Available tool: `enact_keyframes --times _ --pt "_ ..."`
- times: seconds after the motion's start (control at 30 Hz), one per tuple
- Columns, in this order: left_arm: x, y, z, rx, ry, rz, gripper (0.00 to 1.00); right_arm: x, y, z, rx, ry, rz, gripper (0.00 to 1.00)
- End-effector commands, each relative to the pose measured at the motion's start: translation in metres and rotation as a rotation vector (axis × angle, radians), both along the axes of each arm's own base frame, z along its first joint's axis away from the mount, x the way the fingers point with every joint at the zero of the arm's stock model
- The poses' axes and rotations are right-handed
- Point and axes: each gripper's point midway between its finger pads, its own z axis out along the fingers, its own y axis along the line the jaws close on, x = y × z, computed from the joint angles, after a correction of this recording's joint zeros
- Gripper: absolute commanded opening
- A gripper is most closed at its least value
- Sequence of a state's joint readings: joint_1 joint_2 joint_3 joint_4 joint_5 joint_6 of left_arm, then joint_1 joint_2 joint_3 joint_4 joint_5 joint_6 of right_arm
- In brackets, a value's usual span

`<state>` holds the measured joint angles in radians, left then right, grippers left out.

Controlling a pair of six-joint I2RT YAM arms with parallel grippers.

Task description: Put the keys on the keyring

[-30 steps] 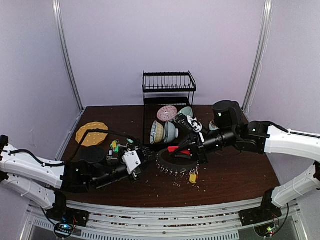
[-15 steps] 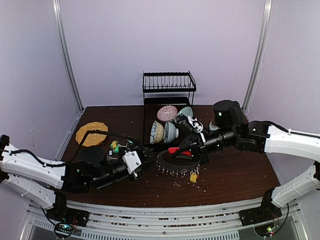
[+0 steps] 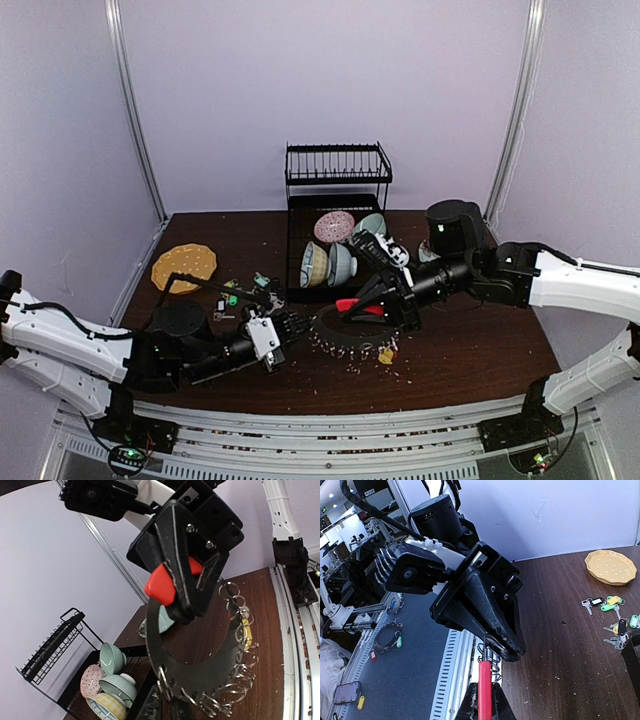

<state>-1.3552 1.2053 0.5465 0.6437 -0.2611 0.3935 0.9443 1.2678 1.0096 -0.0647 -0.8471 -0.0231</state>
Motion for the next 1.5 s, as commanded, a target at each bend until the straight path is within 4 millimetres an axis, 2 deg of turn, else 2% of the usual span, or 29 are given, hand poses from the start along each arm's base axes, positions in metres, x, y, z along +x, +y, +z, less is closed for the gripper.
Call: enact_keyframes --times 0.0,0.07,0.33,0.5,0.67,0.83,1.1,1.33,1.47 --pt "-0.007 -0.003 0.048 -0.160 -0.050 -0.032 0.03 -0.014 -0.001 0.005 0.018 -0.005 0.049 0.00" --pt "-0.009 -0.001 0.050 -0.170 -0.050 -0.036 0.00 -0.012 -0.002 0.005 0.018 -0.012 0.035 0.00" --pt "-0.004 0.005 0.045 -0.188 0.022 -0.005 0.00 -0.005 -0.004 -0.001 -0.001 -0.028 -0.015 0.00" --pt "-0.003 0.010 0.023 -0.129 0.092 0.012 0.00 0.005 -0.010 -0.003 -0.048 -0.068 -0.081 0.00" --pt "-0.007 0.013 0.003 -0.041 0.137 -0.005 0.15 0.010 -0.015 -0.010 -0.101 -0.073 -0.121 0.00" --pt "-0.006 0.009 0.000 -0.018 0.158 0.003 0.16 0.009 -0.014 -0.010 -0.093 -0.061 -0.113 0.00" --pt "-0.007 -0.003 -0.012 0.044 0.150 -0.019 0.30 0.008 -0.014 -0.008 -0.085 -0.061 -0.112 0.00" --pt "0.001 0.004 0.010 -0.024 0.112 0.031 0.30 0.007 -0.013 -0.008 -0.081 -0.052 -0.106 0.00" --pt "-0.014 0.006 0.018 -0.053 0.123 -0.057 0.32 0.009 -0.014 -0.009 -0.084 -0.057 -0.121 0.00"
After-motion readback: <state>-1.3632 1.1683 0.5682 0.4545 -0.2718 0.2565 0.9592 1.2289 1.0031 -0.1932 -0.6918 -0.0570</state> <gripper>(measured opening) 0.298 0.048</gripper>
